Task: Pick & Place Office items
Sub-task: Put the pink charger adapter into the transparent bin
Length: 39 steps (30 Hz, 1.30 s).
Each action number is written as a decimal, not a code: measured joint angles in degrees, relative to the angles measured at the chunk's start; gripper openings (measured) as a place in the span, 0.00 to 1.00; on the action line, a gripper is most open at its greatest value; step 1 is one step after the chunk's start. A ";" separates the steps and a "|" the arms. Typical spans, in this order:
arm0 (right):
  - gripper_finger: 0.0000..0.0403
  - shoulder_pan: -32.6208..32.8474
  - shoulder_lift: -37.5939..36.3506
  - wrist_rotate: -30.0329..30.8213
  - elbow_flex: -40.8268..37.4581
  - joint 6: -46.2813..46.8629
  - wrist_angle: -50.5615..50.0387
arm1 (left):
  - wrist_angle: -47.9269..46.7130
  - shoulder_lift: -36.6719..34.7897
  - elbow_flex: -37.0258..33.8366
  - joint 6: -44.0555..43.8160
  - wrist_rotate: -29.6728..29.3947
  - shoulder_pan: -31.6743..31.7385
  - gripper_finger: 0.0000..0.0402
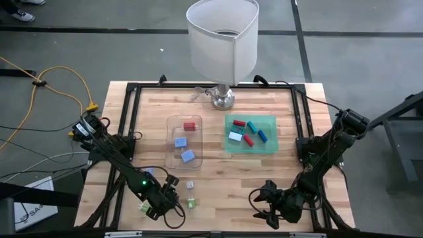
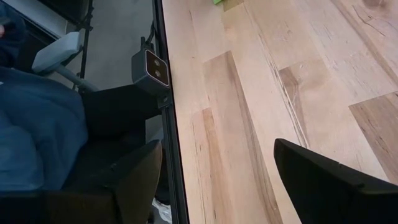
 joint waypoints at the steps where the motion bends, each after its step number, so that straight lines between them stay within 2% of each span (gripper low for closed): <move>1: 0.74 -0.02 0.00 0.00 0.00 0.00 0.00 | 0.00 0.00 0.00 0.00 0.00 0.00 0.34; 14: 0.74 0.00 0.00 0.02 0.00 0.00 0.00 | -0.34 -0.84 0.00 0.66 0.02 0.00 0.33; 25: 0.74 -0.02 0.00 0.02 0.00 0.01 -0.02 | -3.30 -8.31 0.00 1.38 -5.67 0.77 0.33; 33: 0.74 0.00 0.00 0.00 0.00 0.00 0.00 | -3.81 -12.69 0.00 0.97 -6.51 3.42 0.33; 39: 0.74 -0.02 0.00 0.02 0.00 0.00 0.00 | -7.86 -17.70 0.04 2.36 -8.55 6.84 0.33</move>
